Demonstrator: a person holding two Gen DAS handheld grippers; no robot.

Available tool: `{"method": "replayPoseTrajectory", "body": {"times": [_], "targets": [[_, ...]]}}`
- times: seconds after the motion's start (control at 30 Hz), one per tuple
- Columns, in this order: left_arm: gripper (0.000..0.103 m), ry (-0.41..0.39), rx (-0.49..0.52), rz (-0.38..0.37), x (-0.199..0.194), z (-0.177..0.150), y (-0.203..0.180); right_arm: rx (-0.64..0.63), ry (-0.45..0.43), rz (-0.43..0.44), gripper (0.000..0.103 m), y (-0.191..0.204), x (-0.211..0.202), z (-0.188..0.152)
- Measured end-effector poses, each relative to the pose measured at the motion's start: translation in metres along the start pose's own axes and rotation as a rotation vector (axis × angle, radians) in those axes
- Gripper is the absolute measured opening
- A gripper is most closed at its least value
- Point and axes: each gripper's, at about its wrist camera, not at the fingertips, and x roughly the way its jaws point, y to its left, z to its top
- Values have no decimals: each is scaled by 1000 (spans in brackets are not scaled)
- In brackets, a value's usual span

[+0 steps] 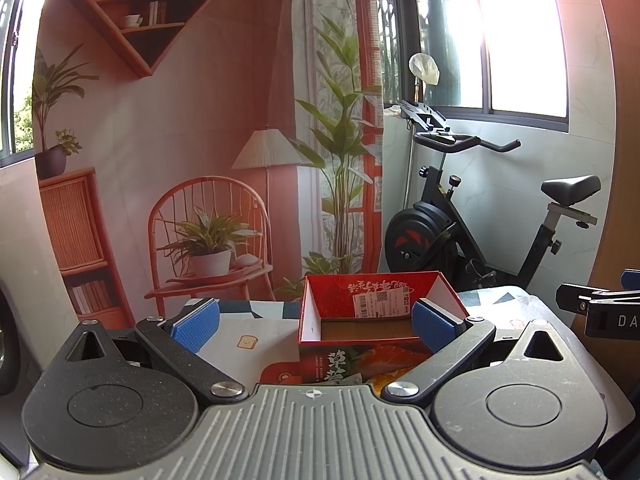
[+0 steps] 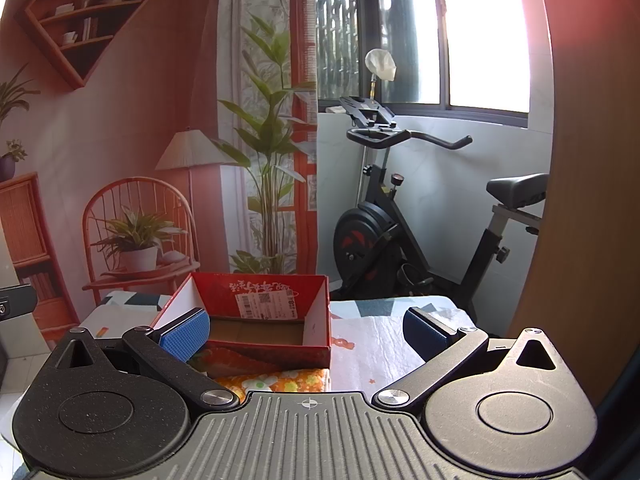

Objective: Organize soft objects

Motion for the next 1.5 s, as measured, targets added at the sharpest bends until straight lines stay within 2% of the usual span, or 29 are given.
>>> {"method": "replayPoseTrajectory", "body": {"times": [1.2,1.37,1.5], "targets": [[103,5,-2,7,2,-2,1,14,-4,11,103,2,-1,-4],[103,25,-9,6,14,-11,4,61,-46,86,103,-6,1,-13],[103,97,2,-7,37,-27,4,46,-62,98,103,-15,17,-34]]}}
